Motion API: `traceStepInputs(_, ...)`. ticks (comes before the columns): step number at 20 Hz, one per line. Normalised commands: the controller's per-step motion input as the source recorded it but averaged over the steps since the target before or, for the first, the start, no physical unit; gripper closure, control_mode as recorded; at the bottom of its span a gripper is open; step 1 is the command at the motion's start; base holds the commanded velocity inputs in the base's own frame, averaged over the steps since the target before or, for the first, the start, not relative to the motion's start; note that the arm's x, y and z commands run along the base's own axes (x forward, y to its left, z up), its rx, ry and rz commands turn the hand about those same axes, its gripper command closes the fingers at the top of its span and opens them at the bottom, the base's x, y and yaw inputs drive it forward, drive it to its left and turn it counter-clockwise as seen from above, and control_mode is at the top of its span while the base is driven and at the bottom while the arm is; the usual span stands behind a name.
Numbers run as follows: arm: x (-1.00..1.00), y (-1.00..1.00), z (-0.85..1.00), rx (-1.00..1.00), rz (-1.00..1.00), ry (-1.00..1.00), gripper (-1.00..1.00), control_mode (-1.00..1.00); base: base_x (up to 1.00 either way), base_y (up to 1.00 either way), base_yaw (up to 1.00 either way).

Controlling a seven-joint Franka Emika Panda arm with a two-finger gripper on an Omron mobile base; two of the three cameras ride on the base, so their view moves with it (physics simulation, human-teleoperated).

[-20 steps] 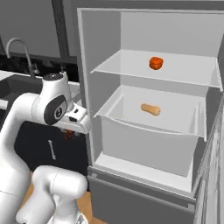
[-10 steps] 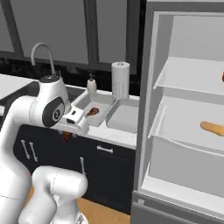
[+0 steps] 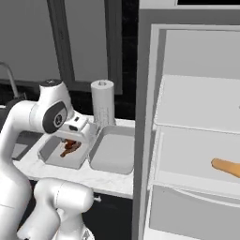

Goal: Place one squash and one chicken drumstick in each tupperware on the nearby counter, to pack two identical lunches.

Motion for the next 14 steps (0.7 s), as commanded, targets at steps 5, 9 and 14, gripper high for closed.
traceStepInputs(5, 0.8, -0.28, -0.28, -0.01, -0.07, 0.0, 1.0, -1.0, 0.19, -0.13, -0.04)
traceStepInputs(9, 1.0, -0.21, -0.86, -0.04, -0.06, 0.02, 1.0, -1.0, 0.0, 0.0, 0.0)
traceStepInputs(14, 1.0, 0.03, -0.98, -0.07, -0.06, 0.0, 1.0, -1.0, 0.0, 0.0, 0.0)
